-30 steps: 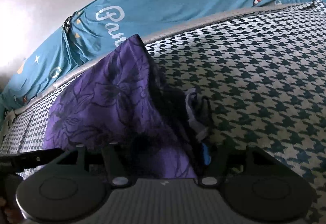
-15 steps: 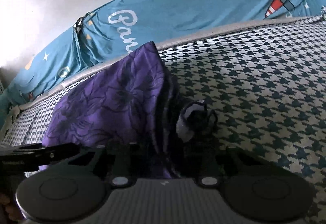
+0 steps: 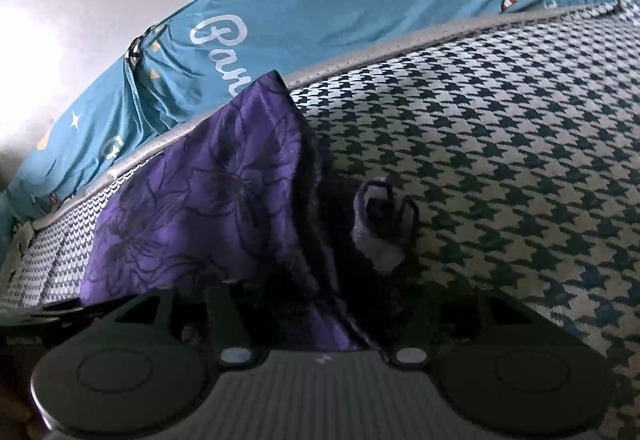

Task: Fold clothes
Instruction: 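Grasp the purple bundle with both tools and lift it off the sheet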

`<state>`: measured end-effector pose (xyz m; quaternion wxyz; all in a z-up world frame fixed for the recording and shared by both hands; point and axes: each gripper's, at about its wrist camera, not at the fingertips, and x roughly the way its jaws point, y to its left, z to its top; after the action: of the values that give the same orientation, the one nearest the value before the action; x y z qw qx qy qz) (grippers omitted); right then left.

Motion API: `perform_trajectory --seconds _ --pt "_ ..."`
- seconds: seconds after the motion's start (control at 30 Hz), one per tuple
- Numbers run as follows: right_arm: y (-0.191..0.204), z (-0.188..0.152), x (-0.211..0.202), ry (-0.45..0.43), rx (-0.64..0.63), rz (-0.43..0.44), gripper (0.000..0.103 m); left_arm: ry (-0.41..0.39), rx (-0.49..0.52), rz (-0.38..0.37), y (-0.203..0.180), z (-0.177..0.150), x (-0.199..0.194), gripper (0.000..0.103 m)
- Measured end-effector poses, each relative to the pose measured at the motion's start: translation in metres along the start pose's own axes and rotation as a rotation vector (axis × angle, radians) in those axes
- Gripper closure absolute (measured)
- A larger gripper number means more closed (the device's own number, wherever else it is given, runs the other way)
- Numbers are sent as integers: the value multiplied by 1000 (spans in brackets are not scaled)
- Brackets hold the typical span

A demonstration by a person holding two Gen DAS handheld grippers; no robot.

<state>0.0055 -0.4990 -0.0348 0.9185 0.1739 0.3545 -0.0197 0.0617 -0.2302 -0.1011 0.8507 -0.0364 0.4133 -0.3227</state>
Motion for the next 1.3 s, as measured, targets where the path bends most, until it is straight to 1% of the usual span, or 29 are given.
perform_trajectory --seconds 0.03,0.07,0.1,0.13,0.17,0.2,0.23,0.3,0.47,0.73,0.9,1.0,1.17,1.3 --pt "2 -1 1 -4 -11 1 46 -4 0 0 -1 0 0 0" --pt "4 -1 2 -8 -22 2 52 -9 0 1 -1 -1 0 3" --pt "6 -2 3 -11 -35 4 56 -21 0 6 -2 -1 -2 9" --pt "9 -2 3 -14 -47 6 64 -32 0 11 -3 -1 -4 13" --pt "11 -3 4 -17 -59 8 69 -40 -1 15 -3 0 -5 21" --pt "13 -3 4 -20 -71 9 72 -48 -5 19 -3 1 -7 30" --pt "16 -4 3 -26 -82 8 76 -56 -10 23 -3 2 -10 33" --pt "20 -5 1 -37 -101 7 78 -70 -19 28 -3 3 -15 44" --pt "27 -5 -6 -63 -117 15 79 -108 -2 46 -9 5 -27 54" --pt "52 -8 -17 -83 -158 62 80 -138 7 60 -9 4 -50 58" --pt "70 -11 -23 -89 -185 95 80 -167 16 106 -5 6 -75 59" --pt "88 -18 -21 -77 -219 119 80 -185 15 136 -1 9 -91 59" --pt "123 -35 -14 -61 -280 166 80 -193 9 192 13 3 -117 59" --pt "142 -47 -12 -52 -305 194 80 -196 -33 220 26 -2 -140 59"
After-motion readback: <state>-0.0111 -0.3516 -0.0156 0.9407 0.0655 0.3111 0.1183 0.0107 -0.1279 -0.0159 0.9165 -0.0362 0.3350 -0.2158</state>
